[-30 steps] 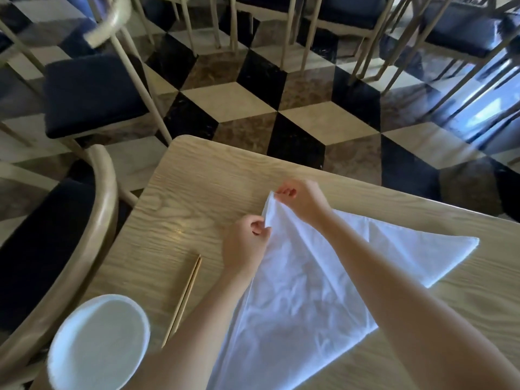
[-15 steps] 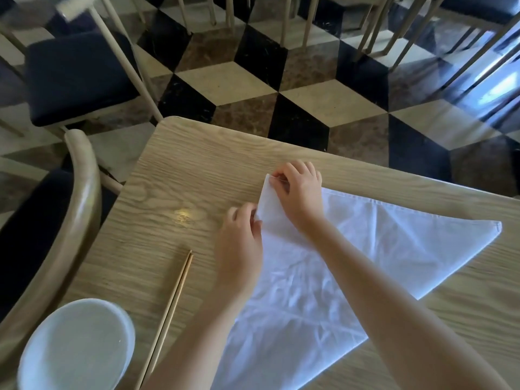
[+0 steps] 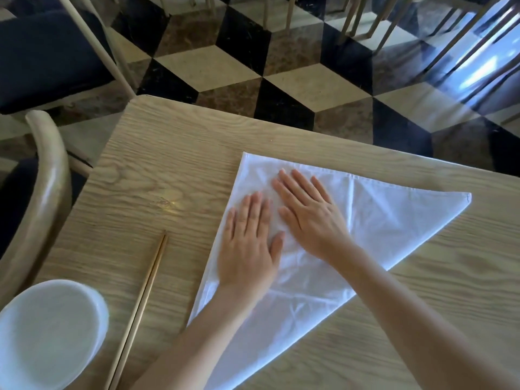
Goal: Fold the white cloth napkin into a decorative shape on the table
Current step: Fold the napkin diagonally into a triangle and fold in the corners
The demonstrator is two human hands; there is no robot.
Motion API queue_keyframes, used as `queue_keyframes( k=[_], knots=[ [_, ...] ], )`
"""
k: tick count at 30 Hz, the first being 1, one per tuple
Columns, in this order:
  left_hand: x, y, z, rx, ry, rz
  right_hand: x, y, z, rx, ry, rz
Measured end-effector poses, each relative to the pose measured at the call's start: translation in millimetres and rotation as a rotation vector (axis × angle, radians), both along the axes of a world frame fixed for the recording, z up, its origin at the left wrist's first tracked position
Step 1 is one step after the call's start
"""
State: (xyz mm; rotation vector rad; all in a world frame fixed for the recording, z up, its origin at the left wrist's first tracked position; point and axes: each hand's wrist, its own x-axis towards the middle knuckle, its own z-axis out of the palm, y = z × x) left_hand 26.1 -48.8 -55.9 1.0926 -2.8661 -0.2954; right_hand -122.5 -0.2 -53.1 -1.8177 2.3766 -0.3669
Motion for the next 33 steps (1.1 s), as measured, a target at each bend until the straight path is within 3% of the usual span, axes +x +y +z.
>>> queue_keyframes(
  k=[8,12,18,25,28,33],
  knots=[
    [78,16,10,-0.025,-0.013,0.037,-4,-3,-2,0.062,0.066,0.007],
    [83,74,20,0.055,0.018,-0.118,6,-1,4,0.045,0.031,-0.008],
    [93,80,5,0.069,-0.054,-0.114,56,62,5,0.009,0.04,0.107],
    [131,80,9,0.05,-0.075,-0.074,-24,86,12,0.143,0.068,-0.08],
    [103,90,20,0.057,0.013,-0.015,-25,93,20,0.114,0.007,-0.1],
    [14,106,18,0.077,0.1,-0.053,31,98,4,0.021,0.086,0.099]
  ],
)
